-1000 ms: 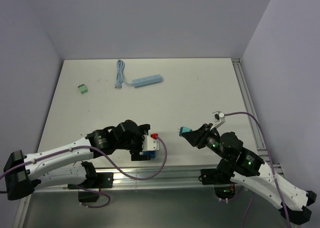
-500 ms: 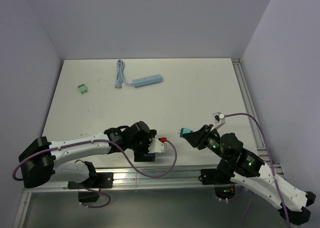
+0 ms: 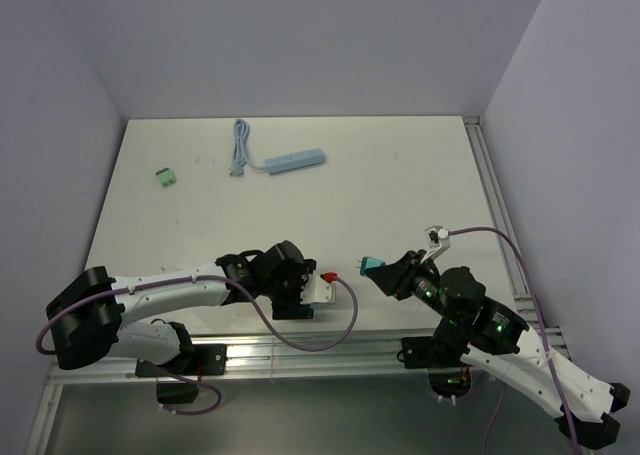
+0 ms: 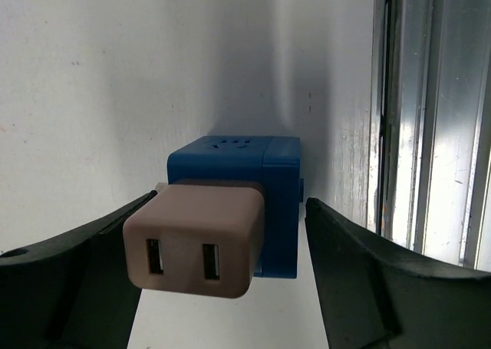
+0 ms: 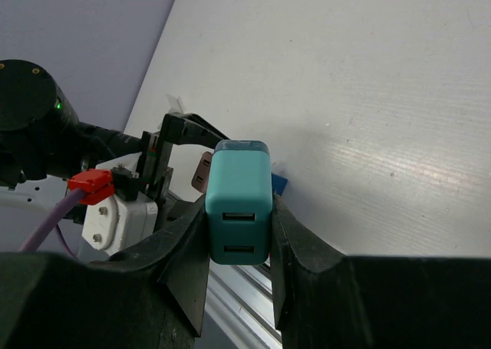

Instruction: Insert the plug

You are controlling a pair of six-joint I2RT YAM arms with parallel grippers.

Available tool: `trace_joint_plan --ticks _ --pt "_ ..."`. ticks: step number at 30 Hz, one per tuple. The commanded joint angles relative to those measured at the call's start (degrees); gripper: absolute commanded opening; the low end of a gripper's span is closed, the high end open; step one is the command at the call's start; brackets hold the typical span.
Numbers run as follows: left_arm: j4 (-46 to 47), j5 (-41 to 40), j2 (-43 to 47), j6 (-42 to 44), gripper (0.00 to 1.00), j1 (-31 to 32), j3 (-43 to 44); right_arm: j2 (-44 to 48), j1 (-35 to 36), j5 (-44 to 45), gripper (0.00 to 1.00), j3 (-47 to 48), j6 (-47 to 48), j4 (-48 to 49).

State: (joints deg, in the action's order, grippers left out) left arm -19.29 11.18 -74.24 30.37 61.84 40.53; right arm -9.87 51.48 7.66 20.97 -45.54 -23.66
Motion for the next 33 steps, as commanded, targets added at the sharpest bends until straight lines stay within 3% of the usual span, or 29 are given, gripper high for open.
trace_joint_plan --ticks 1,4,10,13,14,15,21,25,33 --pt "2.5 1.4 -0.9 -0.2 0.81 -0.5 0.4 0.4 -0.2 0.0 0.00 -0.1 0.4 1.6" --pt "2.9 2.1 -1.6 -0.5 0.77 -0.8 0.4 0.1 -0.3 -0.1 0.00 -0.2 0.3 1.7" --pt "3.1 2.8 -2.8 -1.3 0.49 -1.2 0.8 0.5 -0.2 -0.2 0.00 -0.2 0.0 1.6" --pt "2.5 3.9 -3.4 -1.4 0.27 -1.2 1.1 0.3 -0.2 -0.4 0.00 -0.2 -0.1 1.5" --pt "2.6 3.9 -3.4 -1.7 0.08 -1.2 1.2 0.1 -0.2 -0.4 0.00 -0.1 -0.3 1.4" --pt "2.6 3.8 -3.6 -2.0 0.00 -1.2 1.3 -0.4 -0.3 -0.5 0.00 -0.1 -0.3 1.2" --pt "3.1 3.2 -2.9 -5.7 0.00 -1.2 1.9 -2.5 -0.3 -2.8 0.00 -0.1 -1.9 1.3" --pt "7.7 -4.3 0.5 -17.6 0.00 -1.2 1.8 -4.6 -0.3 -6.7 0.00 0.4 -1.9 1.6" --pt "16.6 -12.8 13.0 -32.6 0.00 -1.1 0.2 -4.2 -0.2 -12.5 0.00 -0.1 -4.3 4.8"
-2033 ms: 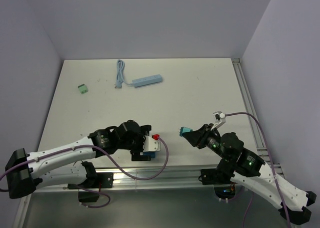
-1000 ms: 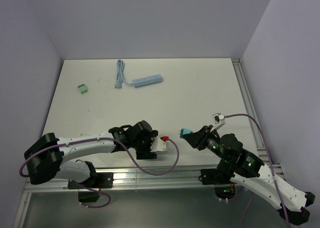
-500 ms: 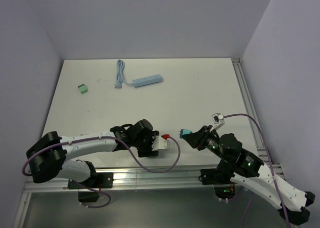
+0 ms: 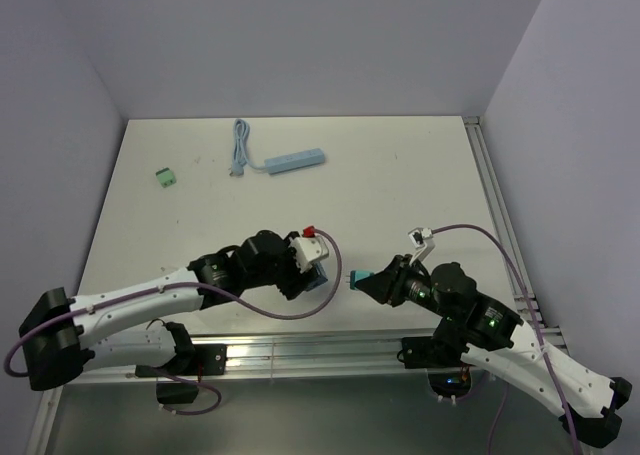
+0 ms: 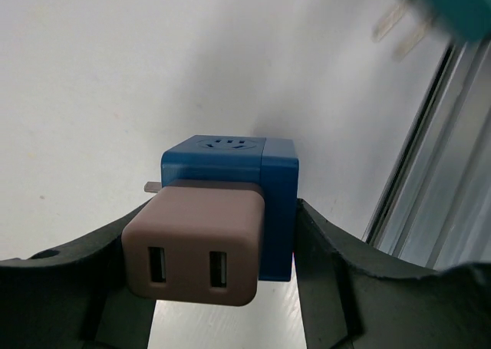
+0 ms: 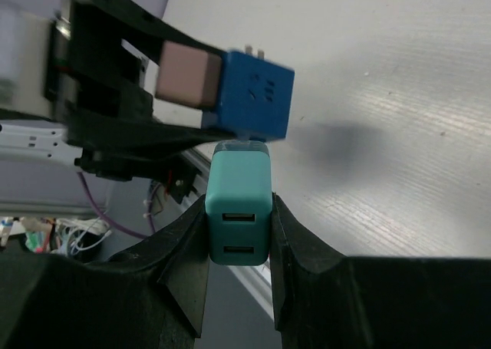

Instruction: Insert the plug

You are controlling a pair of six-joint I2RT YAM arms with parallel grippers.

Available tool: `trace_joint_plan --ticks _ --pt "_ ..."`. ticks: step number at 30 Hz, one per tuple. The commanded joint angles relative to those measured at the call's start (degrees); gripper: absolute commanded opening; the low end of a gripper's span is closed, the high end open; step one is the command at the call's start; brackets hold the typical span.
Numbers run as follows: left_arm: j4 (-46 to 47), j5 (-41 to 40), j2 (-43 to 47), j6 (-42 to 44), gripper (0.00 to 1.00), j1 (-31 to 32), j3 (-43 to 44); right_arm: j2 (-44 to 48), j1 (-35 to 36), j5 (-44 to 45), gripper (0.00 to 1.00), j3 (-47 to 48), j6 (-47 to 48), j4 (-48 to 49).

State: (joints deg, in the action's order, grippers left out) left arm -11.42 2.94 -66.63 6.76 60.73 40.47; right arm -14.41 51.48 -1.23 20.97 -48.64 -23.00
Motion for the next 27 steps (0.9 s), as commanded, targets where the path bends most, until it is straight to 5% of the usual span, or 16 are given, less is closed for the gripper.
trace_joint_plan --ticks 1,12,19,27 --pt "9.0 -3.5 6.2 -9.1 0.00 0.1 0.3 0.2 -0.3 -4.1 0.00 0.2 -1.3 4.7" --pt "10.0 11.0 16.0 -4.4 0.00 0.2 0.1 -6.6 -0.3 -7.3 0.00 7.0 -0.3 4.4" --pt "1.2 18.8 24.3 4.2 0.00 0.2 -0.6 -8.7 -0.3 -11.6 0.00 10.5 -1.7 3.6" --pt "-3.1 17.9 29.8 7.5 0.00 0.3 -1.4 -11.5 -0.3 -16.1 0.00 18.0 -4.3 1.7"
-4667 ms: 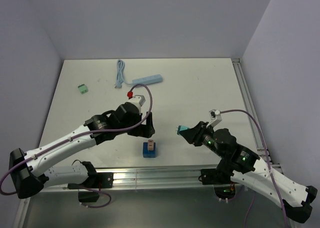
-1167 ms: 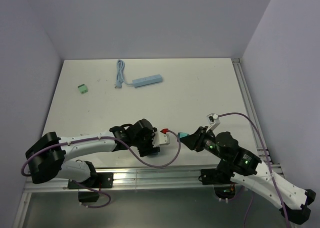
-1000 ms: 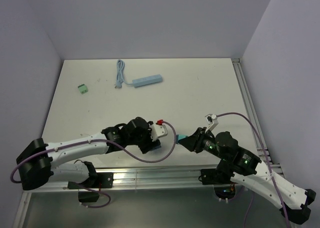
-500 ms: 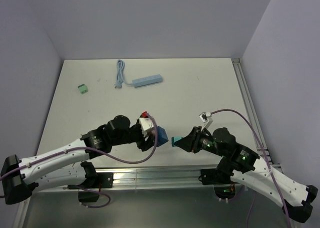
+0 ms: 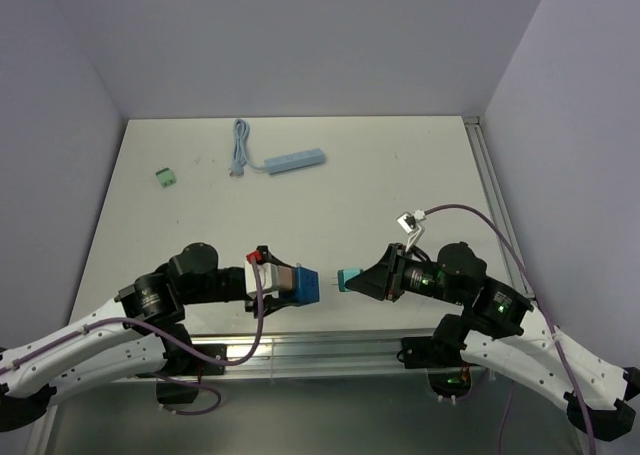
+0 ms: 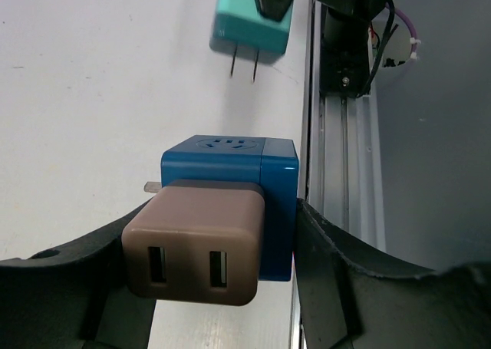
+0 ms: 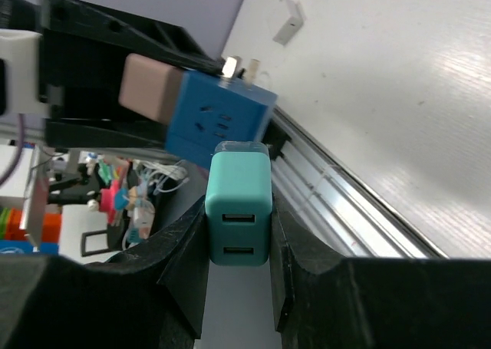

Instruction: Insert the plug

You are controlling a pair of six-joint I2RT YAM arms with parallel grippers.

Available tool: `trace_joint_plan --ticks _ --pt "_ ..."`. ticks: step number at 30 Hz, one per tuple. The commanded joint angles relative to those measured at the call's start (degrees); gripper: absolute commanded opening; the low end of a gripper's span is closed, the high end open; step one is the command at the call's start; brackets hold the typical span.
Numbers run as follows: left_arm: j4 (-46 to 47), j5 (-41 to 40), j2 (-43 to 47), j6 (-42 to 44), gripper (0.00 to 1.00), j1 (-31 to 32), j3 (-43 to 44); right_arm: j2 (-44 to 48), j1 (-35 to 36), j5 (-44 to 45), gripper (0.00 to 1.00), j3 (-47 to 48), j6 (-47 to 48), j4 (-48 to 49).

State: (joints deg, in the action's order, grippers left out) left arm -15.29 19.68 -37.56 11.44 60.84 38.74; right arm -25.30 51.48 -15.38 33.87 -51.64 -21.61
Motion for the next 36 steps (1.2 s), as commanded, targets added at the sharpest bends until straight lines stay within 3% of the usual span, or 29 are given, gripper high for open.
trace_joint_plan --ticks 1,7,17,36 --pt "-0.7 1.8 0.4 3.2 0.00 0.2 0.8 -0.6 -0.2 -2.0 0.00 5.5 -2.1 0.7" --pt "-5.7 3.0 -3.1 5.8 0.00 0.2 4.9 -4.2 -0.2 -6.0 0.00 4.9 -4.4 6.1" --pt "-2.8 1.5 2.8 5.3 0.00 0.2 3.1 -7.8 2.7 -4.9 0.00 1.2 -8.6 12.5" --pt "-2.6 1.0 2.5 6.0 0.00 0.2 3.2 -13.5 6.7 1.7 0.00 3.2 -13.0 12.4"
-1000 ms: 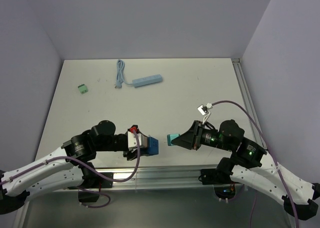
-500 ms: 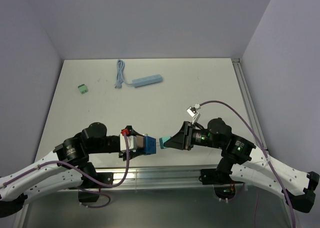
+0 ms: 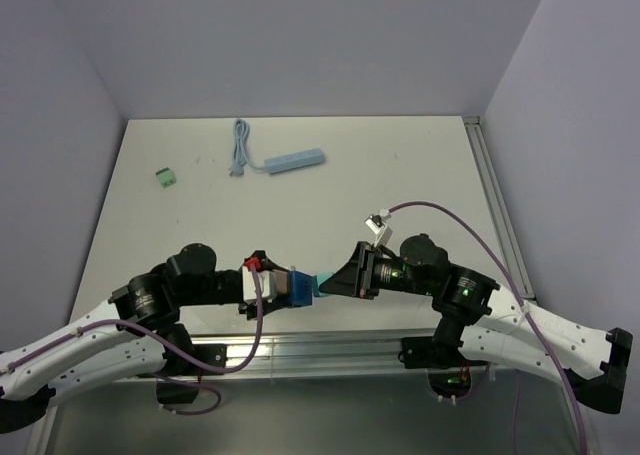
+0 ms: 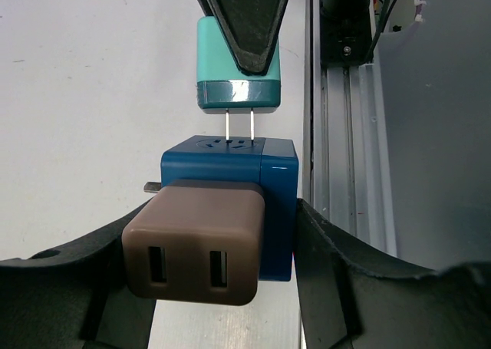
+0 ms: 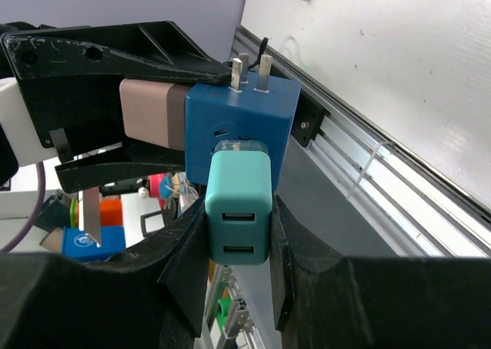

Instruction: Insert the plug

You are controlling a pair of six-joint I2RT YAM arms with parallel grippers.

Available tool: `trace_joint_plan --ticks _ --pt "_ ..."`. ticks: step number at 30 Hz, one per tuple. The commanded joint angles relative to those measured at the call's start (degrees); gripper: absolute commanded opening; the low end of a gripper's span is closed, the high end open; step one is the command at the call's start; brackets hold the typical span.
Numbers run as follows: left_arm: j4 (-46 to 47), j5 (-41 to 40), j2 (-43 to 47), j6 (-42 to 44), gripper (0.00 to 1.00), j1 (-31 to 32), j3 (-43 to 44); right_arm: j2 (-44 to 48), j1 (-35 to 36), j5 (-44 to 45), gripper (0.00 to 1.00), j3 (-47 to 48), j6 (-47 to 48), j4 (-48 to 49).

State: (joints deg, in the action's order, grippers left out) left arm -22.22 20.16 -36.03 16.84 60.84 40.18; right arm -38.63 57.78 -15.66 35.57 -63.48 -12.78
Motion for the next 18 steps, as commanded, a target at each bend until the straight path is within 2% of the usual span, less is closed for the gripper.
trace_joint_plan --ticks 1,18 --pt "4.3 0.6 1.0 0.6 0.00 0.2 1.7 -0.3 0.5 2.6 0.00 1.4 -1.4 3.3" --pt "4.4 0.7 1.6 0.6 0.00 0.2 1.3 2.2 0.5 6.4 0.00 3.1 -1.5 0.7"
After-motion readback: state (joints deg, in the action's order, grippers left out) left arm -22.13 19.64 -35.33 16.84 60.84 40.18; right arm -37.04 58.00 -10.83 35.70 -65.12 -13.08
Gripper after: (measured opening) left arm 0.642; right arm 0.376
